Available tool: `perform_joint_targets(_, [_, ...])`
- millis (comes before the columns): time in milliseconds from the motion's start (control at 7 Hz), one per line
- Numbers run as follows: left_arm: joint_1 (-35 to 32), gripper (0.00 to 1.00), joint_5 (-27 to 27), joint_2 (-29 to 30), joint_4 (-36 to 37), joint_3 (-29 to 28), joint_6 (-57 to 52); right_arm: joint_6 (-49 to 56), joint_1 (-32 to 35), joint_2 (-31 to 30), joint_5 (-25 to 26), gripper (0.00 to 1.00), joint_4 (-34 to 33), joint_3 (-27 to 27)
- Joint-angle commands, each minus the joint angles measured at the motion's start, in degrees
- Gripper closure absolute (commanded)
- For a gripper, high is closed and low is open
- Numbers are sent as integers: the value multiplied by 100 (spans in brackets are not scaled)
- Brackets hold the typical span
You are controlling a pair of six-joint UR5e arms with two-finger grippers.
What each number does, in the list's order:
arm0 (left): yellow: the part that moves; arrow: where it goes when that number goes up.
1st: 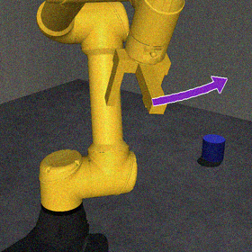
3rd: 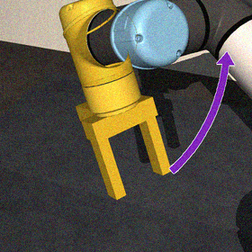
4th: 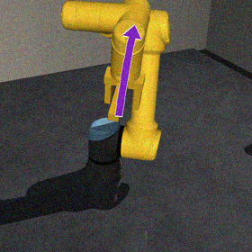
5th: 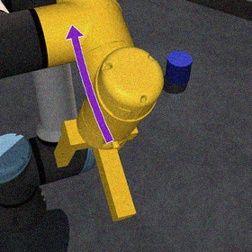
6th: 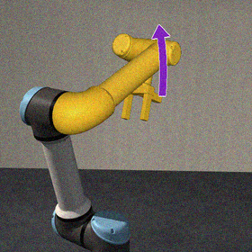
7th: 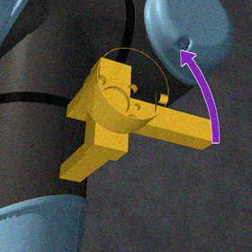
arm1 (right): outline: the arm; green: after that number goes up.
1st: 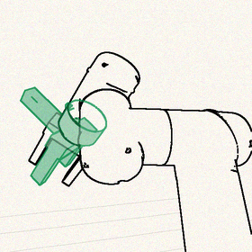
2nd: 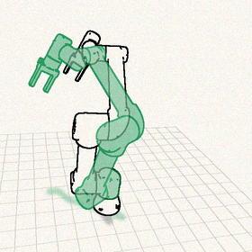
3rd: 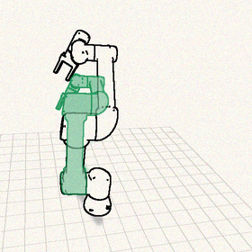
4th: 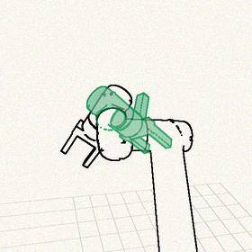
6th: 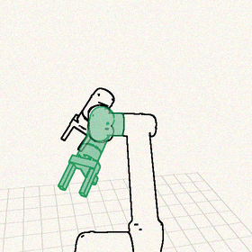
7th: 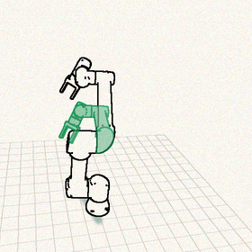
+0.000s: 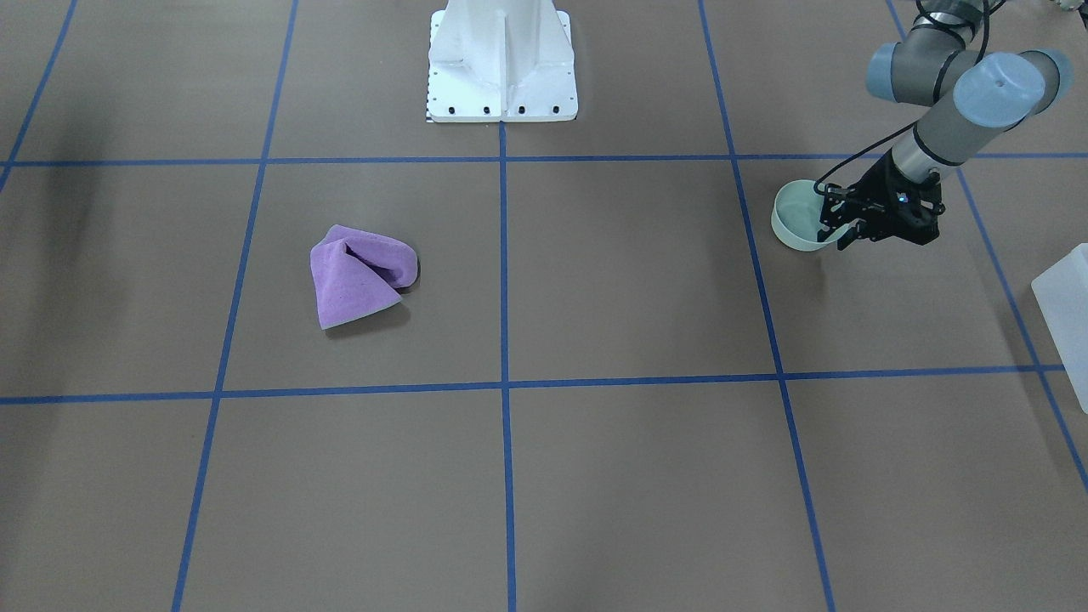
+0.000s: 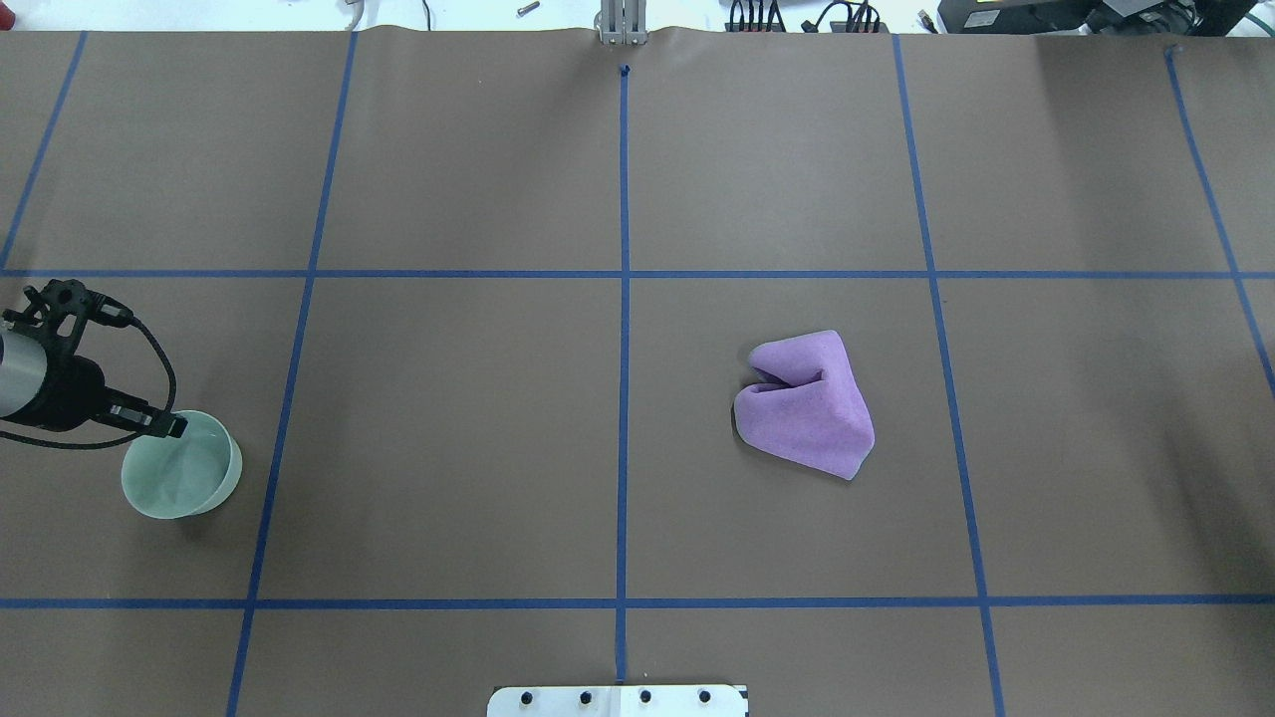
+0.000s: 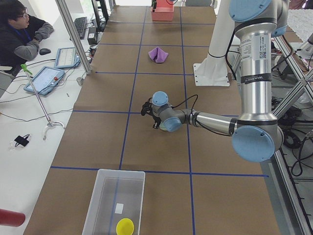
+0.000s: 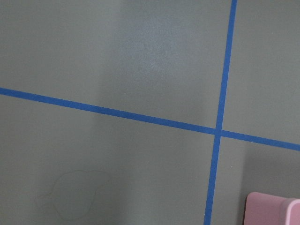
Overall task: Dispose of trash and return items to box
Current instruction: 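Reach the left gripper to the pale green bowl and grasp its rim, then place the green bowl in the clear bin while the right gripper approaches the cloth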
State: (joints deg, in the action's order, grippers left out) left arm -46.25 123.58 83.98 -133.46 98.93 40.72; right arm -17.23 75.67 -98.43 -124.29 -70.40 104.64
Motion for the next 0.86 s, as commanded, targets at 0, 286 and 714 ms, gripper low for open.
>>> perform_joint_targets(0, [-16,100,35,-31,-109,21,-29,0,0,-1,1,0,-9,-5])
perform_joint_targets(286, [-618,100,628,-22,-154,74,-64,0,0,-1,-8,0,-9,4])
perform_joint_targets(714, [-2646,100,1589,13,788,4,-1426,-35,-70,69,-52,0,0,56])
